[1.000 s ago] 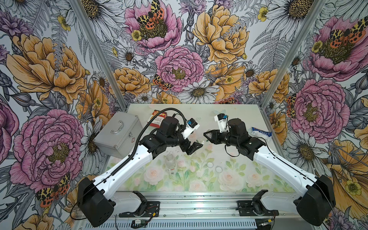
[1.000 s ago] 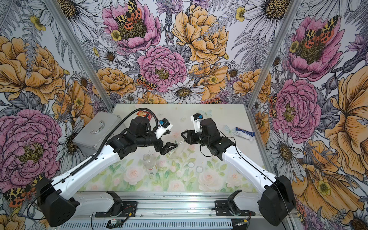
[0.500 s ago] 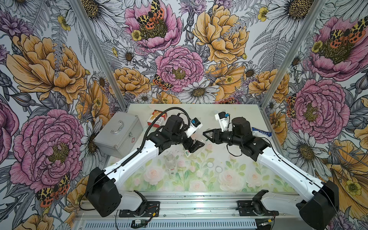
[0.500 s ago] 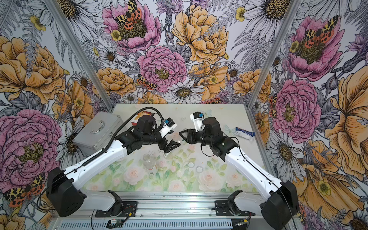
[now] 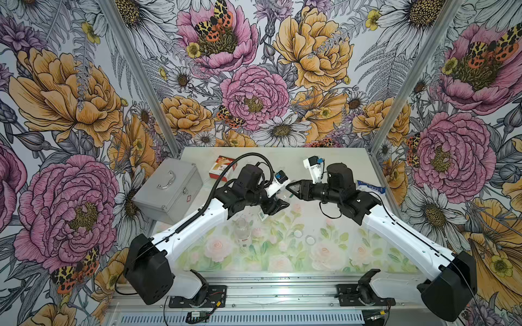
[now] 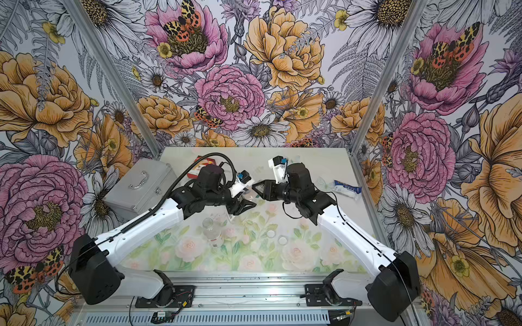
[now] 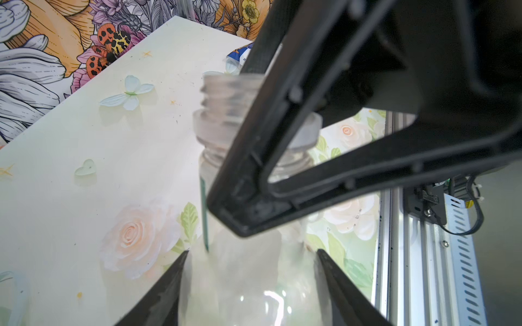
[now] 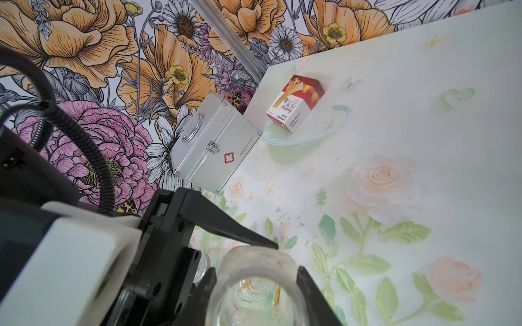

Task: Screw on the bottle caps
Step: Pick up the plastic bottle at the center of the board.

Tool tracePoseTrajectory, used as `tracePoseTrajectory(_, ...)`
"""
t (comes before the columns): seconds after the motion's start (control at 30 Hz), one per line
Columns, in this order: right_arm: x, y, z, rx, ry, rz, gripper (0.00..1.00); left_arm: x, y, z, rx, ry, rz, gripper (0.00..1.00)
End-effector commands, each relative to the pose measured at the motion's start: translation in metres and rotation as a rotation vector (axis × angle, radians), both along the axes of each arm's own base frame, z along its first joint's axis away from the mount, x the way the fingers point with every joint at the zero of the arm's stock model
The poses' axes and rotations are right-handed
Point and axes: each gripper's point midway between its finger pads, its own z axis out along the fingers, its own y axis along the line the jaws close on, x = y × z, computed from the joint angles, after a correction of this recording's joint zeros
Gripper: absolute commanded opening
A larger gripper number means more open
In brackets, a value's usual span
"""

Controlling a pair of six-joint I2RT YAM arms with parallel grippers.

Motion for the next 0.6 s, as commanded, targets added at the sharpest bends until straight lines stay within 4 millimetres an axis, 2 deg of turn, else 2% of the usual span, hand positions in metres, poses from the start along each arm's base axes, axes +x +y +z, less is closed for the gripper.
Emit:
tracePoseTrajectory(0.0,0.005,0.002,0.012,0.024,-0.016,-0.004,0.26,-0.004,0.0,0.015,-0.024,-0.064,-0.025,0.56)
tracePoseTrajectory(0.07,0.006,0.002,0.011,0.02,-0.014,-0.011,0.28,-0.004,0.0,0.013,-0.021,-0.061,-0.025,0.52)
tracePoseTrajectory(0.17,0.008,0.001,0.007,0.007,-0.019,-0.014,0.31,-0.003,0.0,0.012,-0.023,-0.05,-0.02,0.5)
tracePoseTrajectory(0.4,0.01,-0.003,0.001,-0.001,-0.009,-0.027,0.52,0.004,0.001,0.008,-0.03,-0.014,0.002,0.4)
tracePoseTrajectory(0.57,0.011,-0.021,-0.002,0.009,0.004,-0.071,0.62,0.014,0.006,0.008,-0.035,-0.011,0.031,0.39)
